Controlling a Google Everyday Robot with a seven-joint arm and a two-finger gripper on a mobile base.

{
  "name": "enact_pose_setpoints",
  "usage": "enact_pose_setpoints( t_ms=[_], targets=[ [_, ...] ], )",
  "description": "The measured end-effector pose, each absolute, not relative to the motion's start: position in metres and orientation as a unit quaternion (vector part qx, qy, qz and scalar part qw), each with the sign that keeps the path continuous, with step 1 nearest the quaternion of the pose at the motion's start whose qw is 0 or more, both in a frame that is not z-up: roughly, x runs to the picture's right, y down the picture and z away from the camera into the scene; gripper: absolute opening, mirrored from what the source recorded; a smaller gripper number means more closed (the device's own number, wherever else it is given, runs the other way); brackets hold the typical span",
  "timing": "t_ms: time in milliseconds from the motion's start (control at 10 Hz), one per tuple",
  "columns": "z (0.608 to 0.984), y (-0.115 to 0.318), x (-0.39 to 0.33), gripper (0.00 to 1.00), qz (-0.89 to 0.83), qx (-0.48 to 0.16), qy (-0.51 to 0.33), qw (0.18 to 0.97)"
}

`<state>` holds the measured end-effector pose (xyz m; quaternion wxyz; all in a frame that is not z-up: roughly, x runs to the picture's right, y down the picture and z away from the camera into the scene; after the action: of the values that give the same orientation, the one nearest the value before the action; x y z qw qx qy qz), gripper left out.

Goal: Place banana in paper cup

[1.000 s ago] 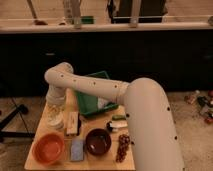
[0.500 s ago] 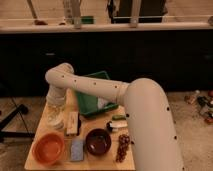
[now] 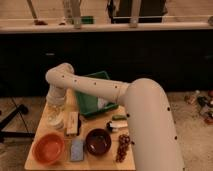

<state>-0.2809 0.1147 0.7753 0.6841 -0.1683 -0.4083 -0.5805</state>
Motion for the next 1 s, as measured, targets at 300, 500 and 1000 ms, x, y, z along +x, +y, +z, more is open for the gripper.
enact_pose_setpoints(
  t_ms=[300, 500, 1000],
  targets=[
    [0.769, 0.111, -0.283, 0.03, -0.578, -0.169, -0.421, 0.678],
    [0.761, 0.109, -0.282, 0.03, -0.57, -0.174, -0.435, 0.675],
    [0.739, 0.107, -0.279, 0.03, -0.539, -0.198, -0.47, 0.67]
  ],
)
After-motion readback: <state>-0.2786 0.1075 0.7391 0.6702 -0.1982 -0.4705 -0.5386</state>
